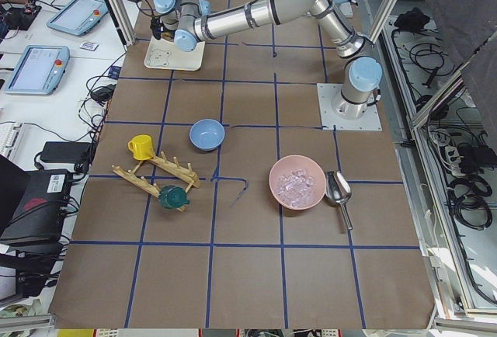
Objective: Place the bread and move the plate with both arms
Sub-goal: 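Lower the plate onto the tray and open the left gripper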
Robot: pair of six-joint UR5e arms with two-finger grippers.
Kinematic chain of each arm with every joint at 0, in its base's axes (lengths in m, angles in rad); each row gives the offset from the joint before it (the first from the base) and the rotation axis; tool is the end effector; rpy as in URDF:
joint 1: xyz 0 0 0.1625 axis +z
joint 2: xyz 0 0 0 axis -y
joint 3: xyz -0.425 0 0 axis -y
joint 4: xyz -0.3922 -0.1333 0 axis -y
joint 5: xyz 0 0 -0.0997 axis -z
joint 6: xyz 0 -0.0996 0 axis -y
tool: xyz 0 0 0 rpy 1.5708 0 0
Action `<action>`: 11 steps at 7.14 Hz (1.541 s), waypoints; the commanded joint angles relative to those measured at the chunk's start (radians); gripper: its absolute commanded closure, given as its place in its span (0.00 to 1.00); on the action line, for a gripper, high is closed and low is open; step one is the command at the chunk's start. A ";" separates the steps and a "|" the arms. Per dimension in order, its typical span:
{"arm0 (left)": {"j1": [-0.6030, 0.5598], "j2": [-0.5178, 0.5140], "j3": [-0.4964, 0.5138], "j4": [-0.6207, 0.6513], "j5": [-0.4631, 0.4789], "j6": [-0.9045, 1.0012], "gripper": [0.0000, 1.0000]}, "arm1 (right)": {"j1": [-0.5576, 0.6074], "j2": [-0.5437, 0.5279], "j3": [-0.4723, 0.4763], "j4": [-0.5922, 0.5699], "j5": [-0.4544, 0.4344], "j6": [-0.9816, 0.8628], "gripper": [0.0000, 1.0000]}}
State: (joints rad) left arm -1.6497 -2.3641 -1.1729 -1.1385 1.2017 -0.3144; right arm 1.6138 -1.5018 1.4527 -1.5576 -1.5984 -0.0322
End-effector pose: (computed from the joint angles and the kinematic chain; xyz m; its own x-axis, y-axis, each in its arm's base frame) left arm -0.2292 -0.7522 0.2204 -0.9075 -0.2256 0.3543 -0.2123 0.9742 0.0764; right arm 0.1530 -0.5181 0.5098 -0.9968 -0.0741 0.0287 -0.0751 0.9966 -0.0350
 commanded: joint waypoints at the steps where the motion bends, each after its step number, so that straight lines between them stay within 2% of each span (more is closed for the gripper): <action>1: 0.001 -0.032 0.015 0.005 -0.004 0.003 1.00 | 0.000 0.000 0.000 -0.001 0.000 0.000 0.00; 2: -0.001 -0.029 0.015 0.006 -0.002 0.017 0.67 | 0.000 0.000 0.000 -0.001 0.000 0.000 0.00; 3: -0.001 -0.024 0.007 0.005 -0.007 0.005 0.01 | 0.000 0.000 -0.002 -0.001 0.000 0.000 0.00; 6: 0.007 0.051 -0.001 -0.056 0.037 0.026 0.00 | 0.000 0.000 0.000 -0.001 0.000 0.000 0.00; 8: 0.011 0.159 -0.004 -0.206 0.221 0.053 0.00 | 0.000 0.000 0.000 -0.001 0.000 0.000 0.00; 10: 0.013 0.265 -0.034 -0.333 0.243 0.109 0.00 | 0.000 0.000 0.000 -0.001 0.000 0.000 0.00; 11: 0.013 0.334 -0.092 -0.334 0.243 0.132 0.00 | 0.000 0.000 -0.002 -0.001 0.000 0.000 0.00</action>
State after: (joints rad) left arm -1.6369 -2.1127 -1.2101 -1.4389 1.4371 -0.2145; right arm 1.6137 -1.5018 1.4524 -1.5585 -1.5984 -0.0322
